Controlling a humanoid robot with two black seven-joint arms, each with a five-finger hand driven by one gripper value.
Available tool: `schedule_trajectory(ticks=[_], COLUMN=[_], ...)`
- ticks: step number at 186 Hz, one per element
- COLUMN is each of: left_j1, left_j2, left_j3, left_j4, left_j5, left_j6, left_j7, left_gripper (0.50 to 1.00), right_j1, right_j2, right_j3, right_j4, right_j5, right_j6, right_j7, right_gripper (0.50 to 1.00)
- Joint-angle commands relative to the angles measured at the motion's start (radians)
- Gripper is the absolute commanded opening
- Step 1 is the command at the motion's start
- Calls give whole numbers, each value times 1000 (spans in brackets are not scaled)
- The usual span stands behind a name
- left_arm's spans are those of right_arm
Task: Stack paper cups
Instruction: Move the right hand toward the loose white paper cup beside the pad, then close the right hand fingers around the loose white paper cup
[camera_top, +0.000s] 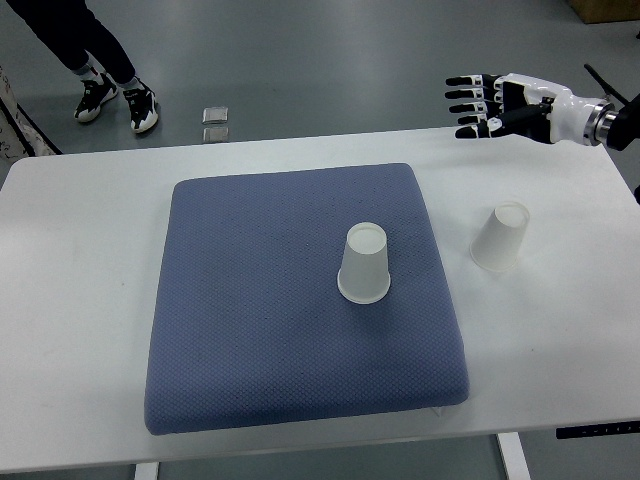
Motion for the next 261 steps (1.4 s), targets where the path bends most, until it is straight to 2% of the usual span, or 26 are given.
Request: schedule_trajectory(ticks=[1, 19, 50, 63, 97, 150, 171, 192, 213, 220, 233, 261], left_j1=[0, 0, 0, 0, 0, 0, 0, 0, 0, 0, 0, 0], left_j2=[0, 0, 0, 0, 0, 0, 0, 0, 0, 0, 0, 0], left_j3=[1, 1, 1, 1, 1, 1, 1, 1, 1, 1, 1, 1], left_j4=[1, 1, 1, 1, 1, 1, 1, 1, 1, 1, 1, 1], left_j5=[0, 0, 0, 0, 0, 0, 0, 0, 0, 0, 0, 0], left_j6=[-1, 1, 1, -1, 1, 1, 1, -1, 1, 1, 1, -1], left_j7=[0, 0, 0, 0, 0, 0, 0, 0, 0, 0, 0, 0], left_gripper=[1000, 1000, 1000, 1000, 1000, 1000, 1000, 1000, 1000, 1000, 1000, 1000], right_j1=[2, 2, 7, 13, 13, -31, -47, -47, -54, -54, -56, -59], right_j2=[-33, -40, -77, -96, -96, -42, -31, -25, -20, -20, -19, -24], right_j3=[5, -3, -78, -119, -184, -207, -207, -207, -207, -207, -208, -208], right_j4=[9, 25, 68, 68, 68, 49, 37, 37, 37, 37, 37, 39], right_j5=[-264, -516, -806, -823, -840, -840, -841, -841, -841, -841, -843, -843], right_j6=[-9, -24, -108, -136, -148, -250, -260, -262, -266, -271, -276, -274], right_j7=[68, 161, 235, 235, 229, 172, 171, 171, 171, 171, 171, 172], right_gripper=[919, 917, 915, 915, 915, 909, 901, 850, 762, 750, 680, 627])
